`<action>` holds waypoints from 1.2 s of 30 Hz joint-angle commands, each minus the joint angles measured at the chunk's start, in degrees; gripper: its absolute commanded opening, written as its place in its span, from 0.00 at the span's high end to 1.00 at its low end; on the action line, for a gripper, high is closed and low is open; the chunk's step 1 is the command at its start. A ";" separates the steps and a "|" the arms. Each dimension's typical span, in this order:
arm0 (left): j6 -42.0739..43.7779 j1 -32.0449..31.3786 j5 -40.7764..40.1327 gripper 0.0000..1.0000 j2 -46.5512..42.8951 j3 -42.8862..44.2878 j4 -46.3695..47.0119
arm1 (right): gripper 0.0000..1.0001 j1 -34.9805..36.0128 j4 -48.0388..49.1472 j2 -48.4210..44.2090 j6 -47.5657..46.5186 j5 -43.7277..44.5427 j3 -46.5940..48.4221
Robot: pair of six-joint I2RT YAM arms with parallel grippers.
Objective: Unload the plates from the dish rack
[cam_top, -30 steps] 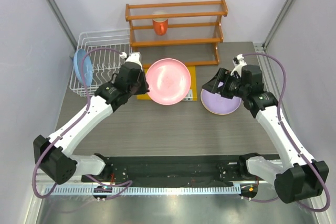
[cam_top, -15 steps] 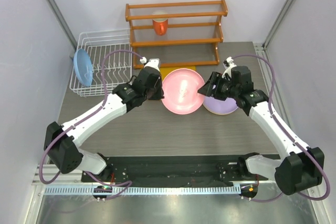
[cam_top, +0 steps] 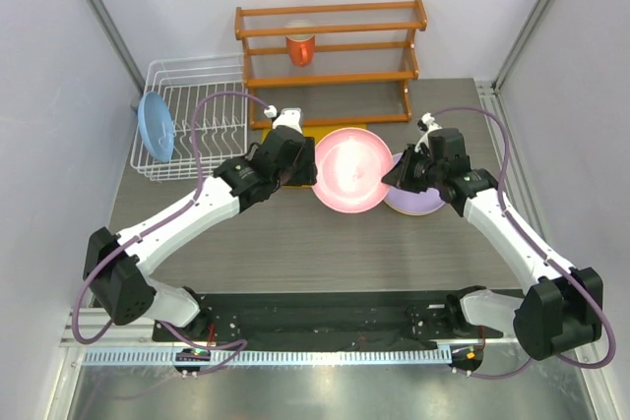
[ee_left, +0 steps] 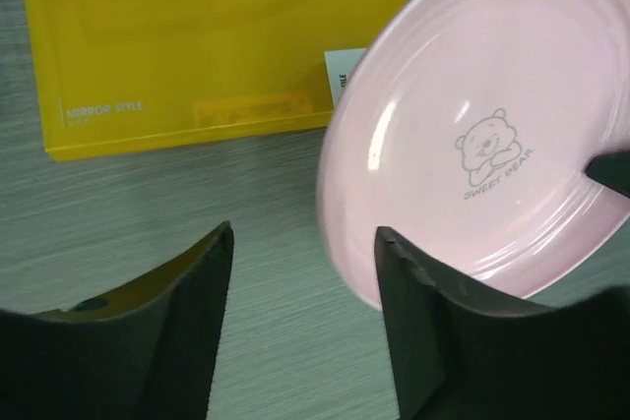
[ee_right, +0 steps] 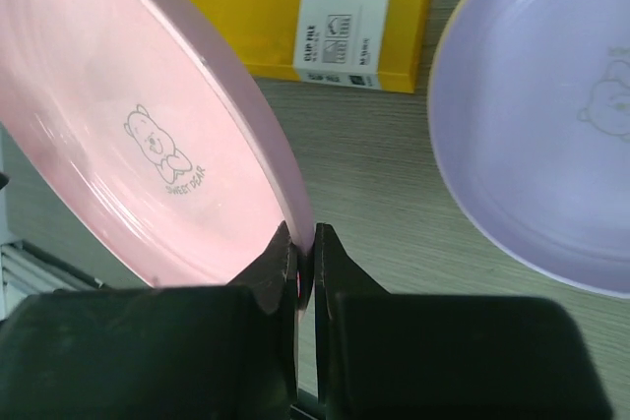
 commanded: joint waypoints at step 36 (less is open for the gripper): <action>27.46 7.65 -44.67 0.19 -12.30 -8.18 8.39 | 0.81 -28.03 -1.15 16.24 -0.17 -0.47 0.11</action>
